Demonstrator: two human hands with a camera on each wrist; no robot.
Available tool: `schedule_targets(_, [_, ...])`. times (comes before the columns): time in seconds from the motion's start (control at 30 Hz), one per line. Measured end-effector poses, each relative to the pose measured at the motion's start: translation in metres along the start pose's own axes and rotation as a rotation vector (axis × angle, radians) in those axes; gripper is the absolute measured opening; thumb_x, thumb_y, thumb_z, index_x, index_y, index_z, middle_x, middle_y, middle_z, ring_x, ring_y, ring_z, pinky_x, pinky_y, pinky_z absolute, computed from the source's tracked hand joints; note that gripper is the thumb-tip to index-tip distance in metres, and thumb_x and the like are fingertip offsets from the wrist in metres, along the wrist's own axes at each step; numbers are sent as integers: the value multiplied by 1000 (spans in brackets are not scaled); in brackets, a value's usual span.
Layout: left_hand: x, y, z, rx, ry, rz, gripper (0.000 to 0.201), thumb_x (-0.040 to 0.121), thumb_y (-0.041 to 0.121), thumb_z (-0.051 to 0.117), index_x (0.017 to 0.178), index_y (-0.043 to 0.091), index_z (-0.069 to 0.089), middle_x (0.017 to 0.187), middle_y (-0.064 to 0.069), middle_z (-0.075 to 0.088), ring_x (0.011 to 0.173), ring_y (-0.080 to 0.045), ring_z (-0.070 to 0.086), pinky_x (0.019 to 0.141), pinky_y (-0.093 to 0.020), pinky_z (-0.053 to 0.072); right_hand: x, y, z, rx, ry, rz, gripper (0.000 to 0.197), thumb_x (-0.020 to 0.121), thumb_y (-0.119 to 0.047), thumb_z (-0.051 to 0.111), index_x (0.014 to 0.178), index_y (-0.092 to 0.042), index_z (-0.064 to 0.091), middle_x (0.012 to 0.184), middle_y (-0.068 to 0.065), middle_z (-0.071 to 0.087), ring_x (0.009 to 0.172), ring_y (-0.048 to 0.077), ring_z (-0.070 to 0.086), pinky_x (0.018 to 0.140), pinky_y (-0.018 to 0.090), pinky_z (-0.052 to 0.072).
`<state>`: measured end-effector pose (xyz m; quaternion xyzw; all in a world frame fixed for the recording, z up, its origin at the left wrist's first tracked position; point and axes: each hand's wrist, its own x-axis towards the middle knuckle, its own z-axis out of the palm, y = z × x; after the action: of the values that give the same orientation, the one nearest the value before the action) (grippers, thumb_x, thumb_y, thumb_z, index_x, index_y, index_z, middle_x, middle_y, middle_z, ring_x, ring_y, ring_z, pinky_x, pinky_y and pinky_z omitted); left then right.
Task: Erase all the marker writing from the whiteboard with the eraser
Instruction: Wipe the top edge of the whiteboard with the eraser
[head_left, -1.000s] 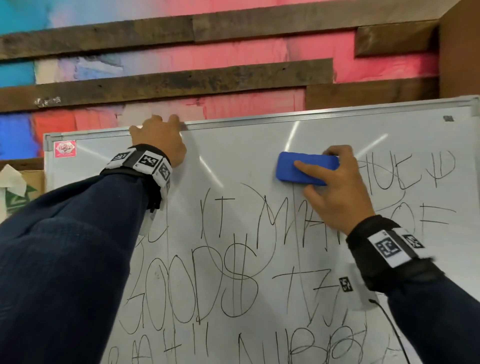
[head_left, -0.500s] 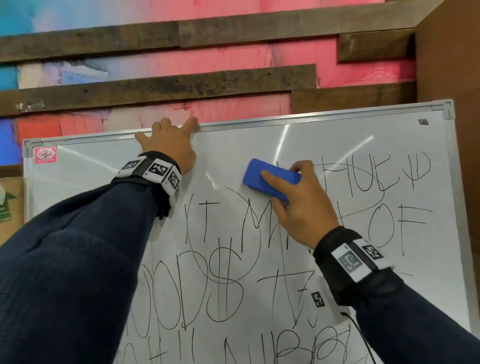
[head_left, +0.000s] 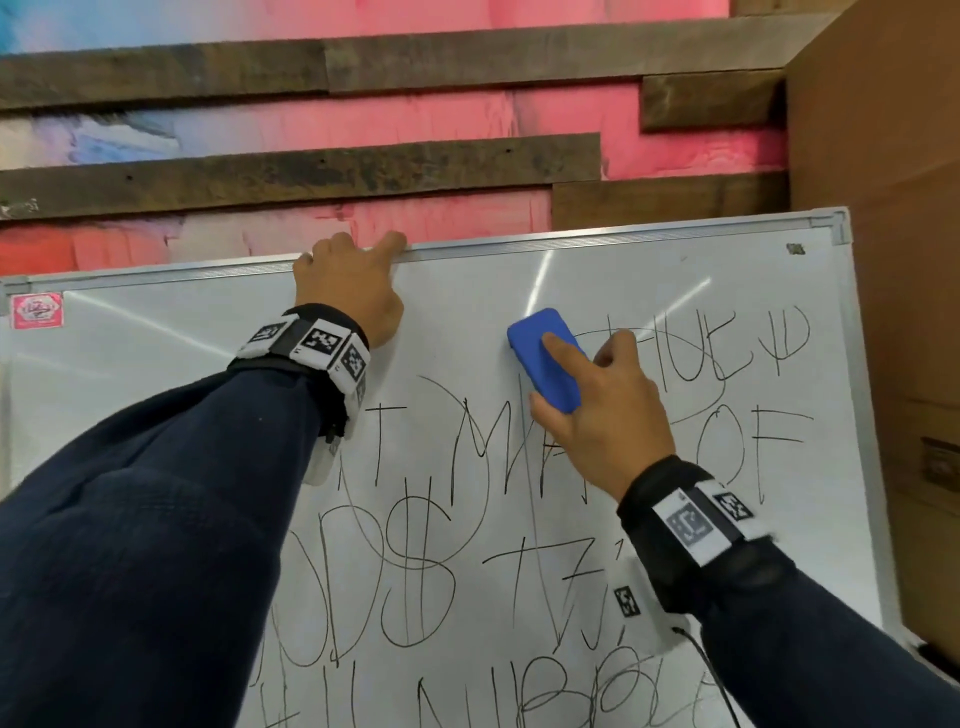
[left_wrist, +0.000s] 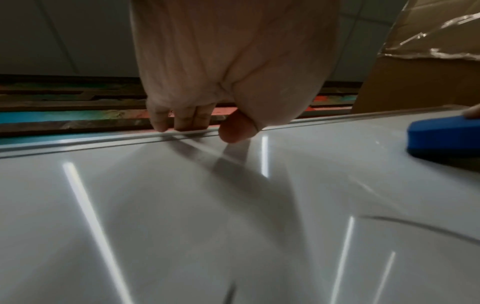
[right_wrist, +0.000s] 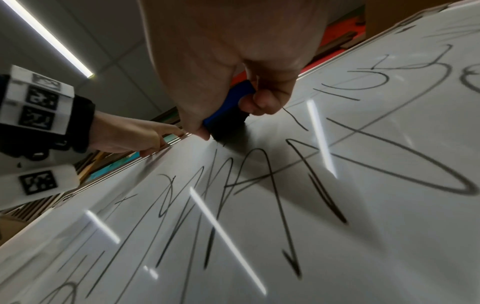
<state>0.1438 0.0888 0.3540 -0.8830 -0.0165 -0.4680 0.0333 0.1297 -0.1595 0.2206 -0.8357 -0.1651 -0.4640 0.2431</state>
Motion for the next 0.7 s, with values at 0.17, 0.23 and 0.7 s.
schedule_targets(0.17, [5,24,-5,5,26,-43,42,81,12,49,122,8,53,118,-24,54,114,-45,47,103,-52,35,-12,-7,2,-9,-71,-3,66,84,-57,62,141,-35,38,101,1,29,65,23,51,64,37,55])
schedule_targets(0.23, [7,29,-7,-57,34,6,33,82,8,48,112,-3,55,115,-24,56,109,-43,50,95,-48,40,-30,-5,5,-21,-105,-29,65,83,-54,62,140,-34,38,99,0,27,61,21,50,60,37,56])
schedule_targets(0.7, [17,65,-3,-122,73,118,26,89,25,42,92,1,52,101,-26,56,97,-41,51,88,-47,43,-35,27,-11,33,-84,6,70,82,-53,66,143,-35,36,98,-1,35,71,16,50,68,31,55])
